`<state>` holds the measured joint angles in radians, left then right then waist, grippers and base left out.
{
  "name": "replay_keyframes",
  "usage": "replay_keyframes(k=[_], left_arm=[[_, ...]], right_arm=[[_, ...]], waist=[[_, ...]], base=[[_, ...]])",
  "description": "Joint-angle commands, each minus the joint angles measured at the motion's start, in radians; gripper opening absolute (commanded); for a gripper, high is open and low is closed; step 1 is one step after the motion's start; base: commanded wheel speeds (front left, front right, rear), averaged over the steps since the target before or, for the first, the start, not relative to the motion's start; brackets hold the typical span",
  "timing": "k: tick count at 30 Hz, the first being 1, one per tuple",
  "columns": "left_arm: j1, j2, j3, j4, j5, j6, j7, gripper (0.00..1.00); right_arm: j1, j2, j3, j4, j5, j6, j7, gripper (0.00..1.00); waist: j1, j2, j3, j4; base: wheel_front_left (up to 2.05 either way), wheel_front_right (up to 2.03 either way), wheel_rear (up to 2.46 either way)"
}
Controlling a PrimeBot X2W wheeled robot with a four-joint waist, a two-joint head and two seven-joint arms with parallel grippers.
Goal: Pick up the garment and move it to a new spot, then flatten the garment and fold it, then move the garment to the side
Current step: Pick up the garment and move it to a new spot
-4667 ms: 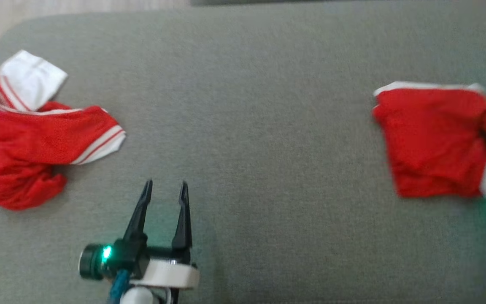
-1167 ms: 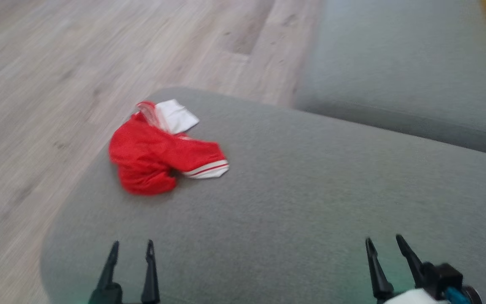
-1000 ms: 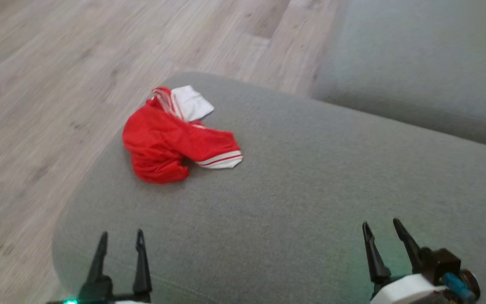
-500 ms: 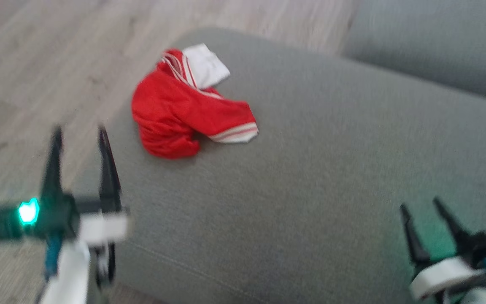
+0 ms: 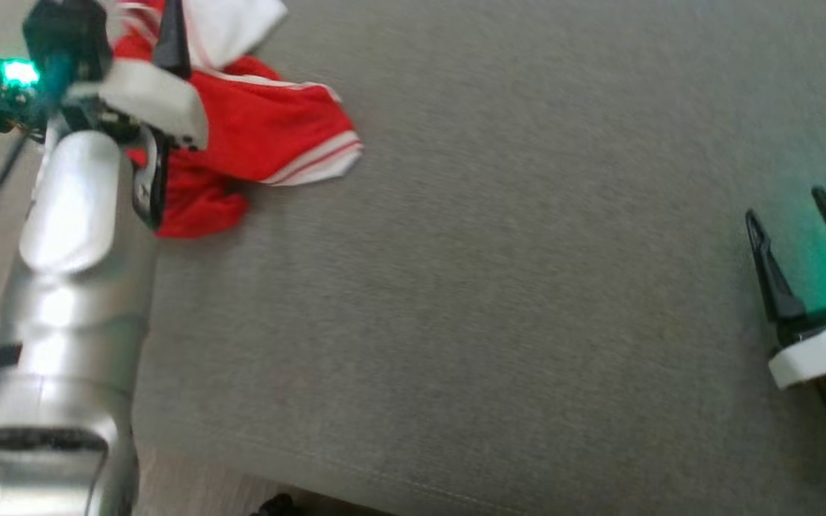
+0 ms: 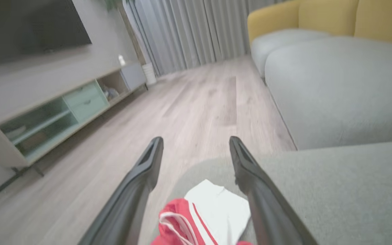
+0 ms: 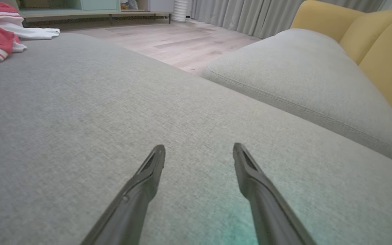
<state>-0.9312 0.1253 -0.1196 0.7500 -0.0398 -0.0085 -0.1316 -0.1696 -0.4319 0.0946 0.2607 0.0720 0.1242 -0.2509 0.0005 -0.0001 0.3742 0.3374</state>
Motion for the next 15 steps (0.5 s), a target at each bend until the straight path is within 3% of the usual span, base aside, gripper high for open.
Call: replay_keyframes(k=[1, 7, 10, 13, 15], left_arm=[[-0.054, 0.045, 0.037, 0.088, -0.004, 0.016, 0.059, 1.00], [-0.125, 0.054, 0.038, 0.361, -0.004, 0.063, 0.229, 1.00], [-0.130, 0.051, 0.040, 0.431, -0.013, 0.069, 0.240, 1.00], [-0.126, 0.054, 0.039, 0.458, -0.022, 0.047, 0.219, 1.00], [-0.121, 0.060, 0.037, 0.475, -0.025, 0.038, 0.192, 0.00]], right_arm=[[-0.018, -0.036, 0.027, -0.044, 0.008, 0.007, -0.011, 1.00], [-0.018, -0.051, 0.023, -0.071, 0.012, 0.007, -0.011, 1.00], [-0.012, -0.048, 0.014, -0.072, 0.010, 0.007, -0.011, 1.00], [-0.014, -0.044, 0.015, -0.069, 0.009, 0.007, -0.011, 1.00], [-0.020, -0.033, 0.014, -0.067, 0.007, 0.007, -0.011, 1.00]], waist=[[-0.0005, 0.0001, 0.081, -0.082], [-0.0005, 0.0001, 0.130, -0.119], [-0.0005, 0.0001, 0.136, -0.125], [-0.0005, 0.0001, 0.133, -0.130], [-0.0005, 0.0001, 0.123, -0.131]], base=[[0.00, 0.00, 0.00], [0.00, 0.00, 0.00], [0.00, 0.00, 0.00], [0.00, 0.00, 0.00], [0.00, 0.00, 0.00]])
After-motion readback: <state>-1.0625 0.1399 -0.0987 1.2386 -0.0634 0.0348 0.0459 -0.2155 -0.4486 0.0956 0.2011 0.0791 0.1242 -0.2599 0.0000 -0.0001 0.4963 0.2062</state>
